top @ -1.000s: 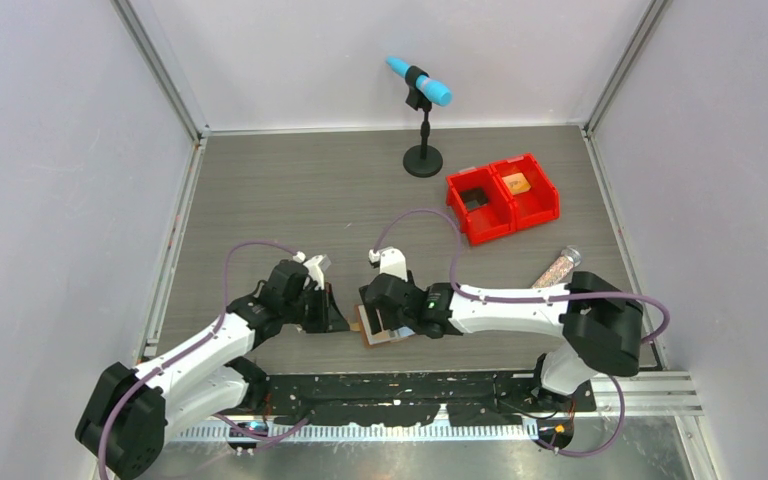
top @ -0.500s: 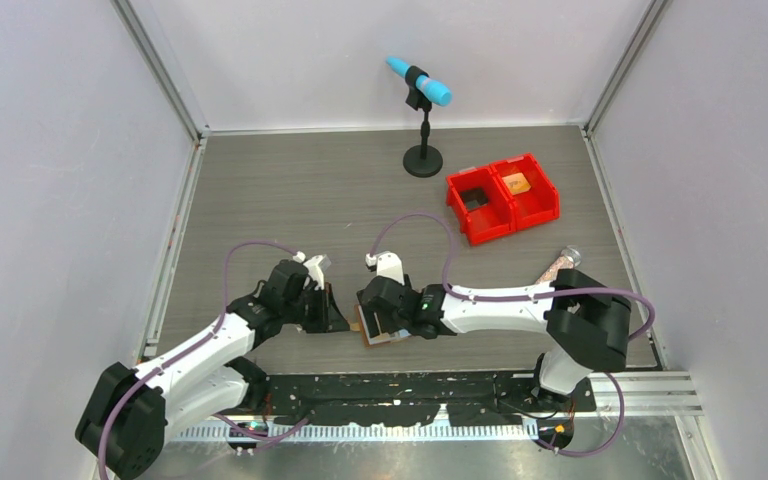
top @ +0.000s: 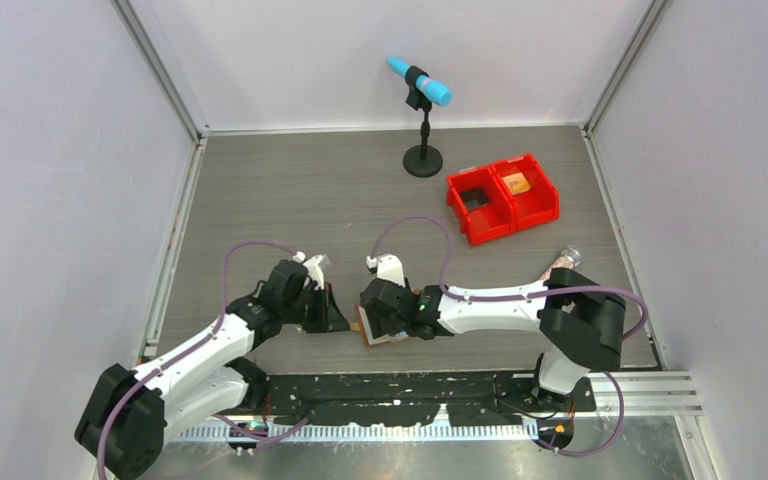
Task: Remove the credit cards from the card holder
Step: Remove the credit card from the card holder.
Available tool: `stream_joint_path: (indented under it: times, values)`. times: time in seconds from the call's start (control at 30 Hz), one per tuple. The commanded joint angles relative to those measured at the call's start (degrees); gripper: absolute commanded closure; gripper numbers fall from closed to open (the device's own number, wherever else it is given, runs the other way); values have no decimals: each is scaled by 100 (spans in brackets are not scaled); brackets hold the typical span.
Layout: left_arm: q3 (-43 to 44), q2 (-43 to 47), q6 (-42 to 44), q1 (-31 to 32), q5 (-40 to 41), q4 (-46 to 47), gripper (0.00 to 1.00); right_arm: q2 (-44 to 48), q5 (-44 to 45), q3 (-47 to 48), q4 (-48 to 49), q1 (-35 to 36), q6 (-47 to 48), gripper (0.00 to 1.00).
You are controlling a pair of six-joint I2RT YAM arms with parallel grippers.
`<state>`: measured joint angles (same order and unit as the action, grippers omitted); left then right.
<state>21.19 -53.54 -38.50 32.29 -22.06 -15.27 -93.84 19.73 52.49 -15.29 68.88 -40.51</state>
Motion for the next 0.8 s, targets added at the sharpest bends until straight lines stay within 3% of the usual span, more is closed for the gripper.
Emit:
stream_joint_path:
  times: [0.0,0.27,0.77]
  values:
    - [1,63,53,14,-17,123,99,104,302,85,-189,2,-53,38]
    - [-10,91,52,14,0,103,99,244,362,77,-299,2,-49,41]
    - [-22,102,44,14,-6,114,99,201,-315,-91,340,20,-117,31]
